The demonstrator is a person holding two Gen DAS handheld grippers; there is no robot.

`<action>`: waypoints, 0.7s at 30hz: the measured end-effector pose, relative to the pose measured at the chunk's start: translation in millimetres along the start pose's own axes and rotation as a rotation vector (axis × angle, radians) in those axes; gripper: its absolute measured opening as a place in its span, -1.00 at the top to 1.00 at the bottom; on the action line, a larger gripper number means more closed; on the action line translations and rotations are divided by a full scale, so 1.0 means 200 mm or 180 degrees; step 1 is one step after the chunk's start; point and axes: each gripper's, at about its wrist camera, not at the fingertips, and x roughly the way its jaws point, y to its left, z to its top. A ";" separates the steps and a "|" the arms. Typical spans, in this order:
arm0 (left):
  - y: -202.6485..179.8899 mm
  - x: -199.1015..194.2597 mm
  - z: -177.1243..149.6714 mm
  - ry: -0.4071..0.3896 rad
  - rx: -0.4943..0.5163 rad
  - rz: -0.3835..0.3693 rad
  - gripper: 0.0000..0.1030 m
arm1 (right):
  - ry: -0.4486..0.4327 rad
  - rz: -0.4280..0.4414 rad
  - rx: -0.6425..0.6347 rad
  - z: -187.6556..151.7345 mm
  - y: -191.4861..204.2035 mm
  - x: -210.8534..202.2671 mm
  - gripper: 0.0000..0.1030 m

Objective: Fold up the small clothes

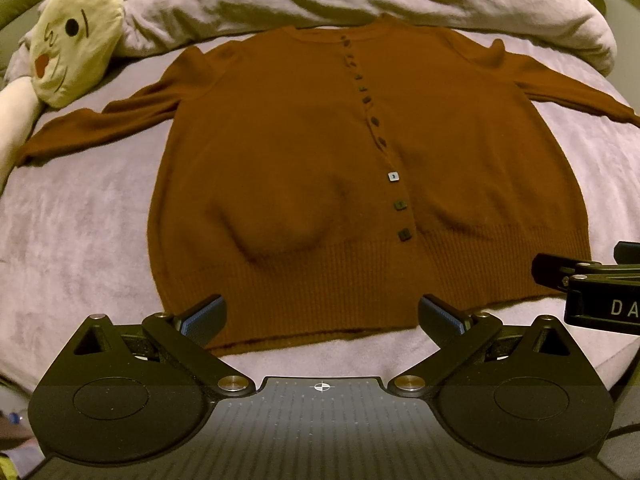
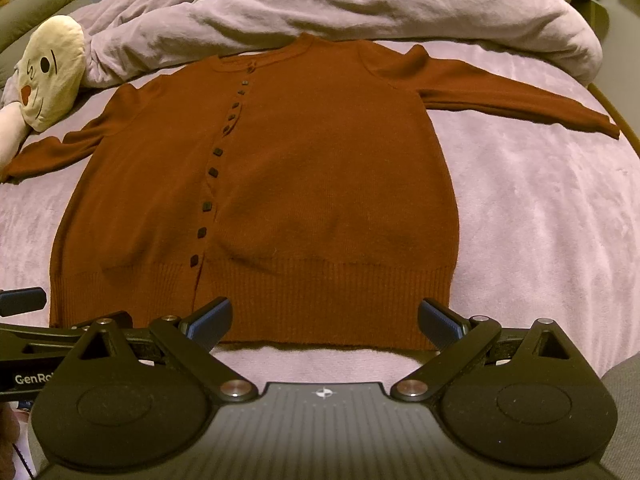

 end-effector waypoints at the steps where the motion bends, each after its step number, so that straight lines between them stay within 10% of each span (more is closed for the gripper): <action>1: 0.00 0.00 0.00 -0.0001 0.0001 0.0002 -1.00 | -0.0001 0.0001 0.0001 0.00 0.00 0.00 -0.92; 21: 0.00 0.02 0.00 0.0039 -0.0027 -0.0014 -1.00 | 0.0017 0.0007 0.0018 -0.01 0.00 0.02 -0.92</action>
